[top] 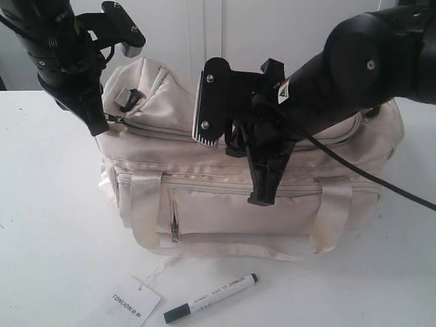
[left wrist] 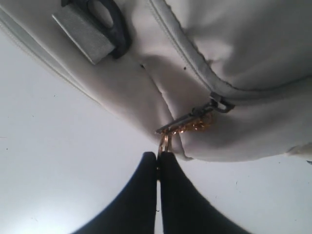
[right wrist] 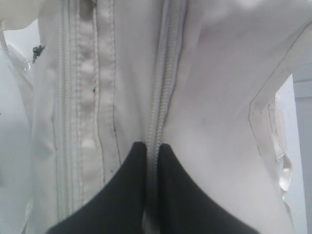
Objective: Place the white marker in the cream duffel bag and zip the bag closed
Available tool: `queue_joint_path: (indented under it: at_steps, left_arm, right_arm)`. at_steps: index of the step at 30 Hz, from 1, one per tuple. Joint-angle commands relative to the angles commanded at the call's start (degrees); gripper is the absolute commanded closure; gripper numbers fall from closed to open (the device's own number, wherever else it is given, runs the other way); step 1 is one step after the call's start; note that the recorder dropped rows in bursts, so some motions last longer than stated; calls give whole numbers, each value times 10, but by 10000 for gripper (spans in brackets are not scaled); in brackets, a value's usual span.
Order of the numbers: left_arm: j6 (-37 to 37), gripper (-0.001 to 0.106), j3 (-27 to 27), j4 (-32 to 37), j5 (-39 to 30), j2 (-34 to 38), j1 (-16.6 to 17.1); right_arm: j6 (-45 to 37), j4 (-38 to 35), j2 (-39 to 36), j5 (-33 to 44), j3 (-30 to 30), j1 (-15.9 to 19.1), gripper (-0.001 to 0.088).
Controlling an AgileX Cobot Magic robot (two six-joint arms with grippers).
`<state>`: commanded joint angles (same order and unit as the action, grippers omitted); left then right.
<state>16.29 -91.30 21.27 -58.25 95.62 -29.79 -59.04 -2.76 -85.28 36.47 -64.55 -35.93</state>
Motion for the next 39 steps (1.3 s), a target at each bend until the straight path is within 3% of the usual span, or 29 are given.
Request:
queue_joint_path:
  at_steps: [10, 20, 34, 36, 39]
  left_arm:
    - [-15, 1053, 0, -6, -3, 0, 0]
    - [-14, 1053, 0, -90, -12, 0, 0]
    - [-11, 1052, 0, -114, -44, 0, 0]
    - [-11, 1003, 0, -116, -47, 0, 0]
    - [-9, 837, 0, -118, -47, 0, 0]
  right_arm:
    - [-12, 2, 0, -1, 0, 0, 868]
    - [8, 2, -2, -2, 0, 0, 868]
    - [3, 4, -2, -6, 0, 0, 868]
    - [3, 4, -2, -5, 0, 0, 868]
    - [3, 4, -2, -5, 0, 0, 868]
